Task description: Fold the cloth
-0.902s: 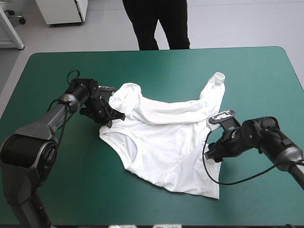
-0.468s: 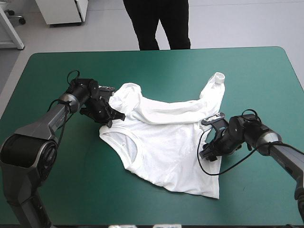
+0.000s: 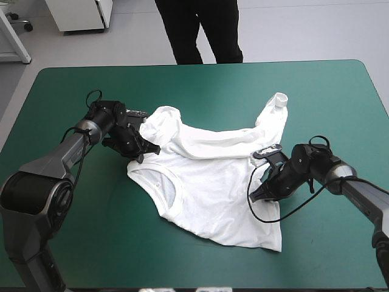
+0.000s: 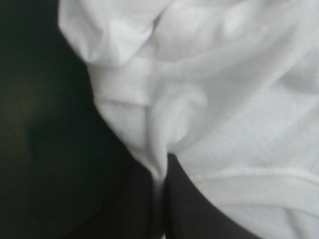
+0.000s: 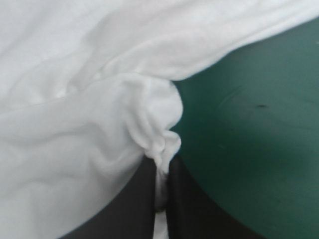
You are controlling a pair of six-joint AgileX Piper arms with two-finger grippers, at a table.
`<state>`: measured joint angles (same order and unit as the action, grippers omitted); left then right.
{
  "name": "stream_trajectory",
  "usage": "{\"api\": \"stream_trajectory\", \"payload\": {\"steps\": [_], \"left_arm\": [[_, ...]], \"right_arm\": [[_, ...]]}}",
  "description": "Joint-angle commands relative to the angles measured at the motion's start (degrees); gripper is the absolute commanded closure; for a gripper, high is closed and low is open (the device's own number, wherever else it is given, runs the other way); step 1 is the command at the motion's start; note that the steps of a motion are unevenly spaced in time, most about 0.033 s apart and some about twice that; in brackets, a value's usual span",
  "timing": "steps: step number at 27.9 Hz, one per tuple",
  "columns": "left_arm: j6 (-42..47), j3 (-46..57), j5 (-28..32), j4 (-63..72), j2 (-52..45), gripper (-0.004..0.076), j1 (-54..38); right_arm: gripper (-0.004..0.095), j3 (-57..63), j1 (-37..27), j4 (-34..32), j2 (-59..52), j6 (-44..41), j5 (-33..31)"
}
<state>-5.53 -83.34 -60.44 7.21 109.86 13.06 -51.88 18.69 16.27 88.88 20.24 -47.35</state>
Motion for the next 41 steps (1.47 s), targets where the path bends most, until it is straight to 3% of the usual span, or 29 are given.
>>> {"api": "stream_trajectory", "payload": {"steps": [1, 8, 17, 26, 37, 41], "left_arm": [[-1.1, -1.1, 1.0, -0.2, -2.5, 0.0733, 0.0], [-2.0, -1.1, 0.5, 0.1, -11.8, 0.0733, 0.0], [-2.1, -4.5, 2.3, 1.1, -28.3, 0.0733, 0.0], [-2.1, -19.4, 2.8, 2.1, -37.3, 0.0733, 0.0], [-9.9, -37.7, 7.7, 14.1, -42.5, 0.0733, 0.0], [-13.8, -45.2, 9.6, 17.0, -45.0, 0.0733, 0.0]], "right_arm": [[0.0925, -0.3, 0.4, 6.3, 0.1, 2.6, -5.1], [0.0925, -10.8, 0.4, 8.5, -6.1, 0.0, -12.8], [0.0925, -38.6, 0.4, 1.9, -15.6, -8.1, -22.2], [0.0925, -63.6, 0.4, -7.6, -17.5, -13.1, -21.0], [0.0925, -81.2, 0.4, -8.3, -18.1, -13.0, -12.4], [0.0925, -84.1, 0.4, -5.5, -21.6, -12.9, -11.6]]}}
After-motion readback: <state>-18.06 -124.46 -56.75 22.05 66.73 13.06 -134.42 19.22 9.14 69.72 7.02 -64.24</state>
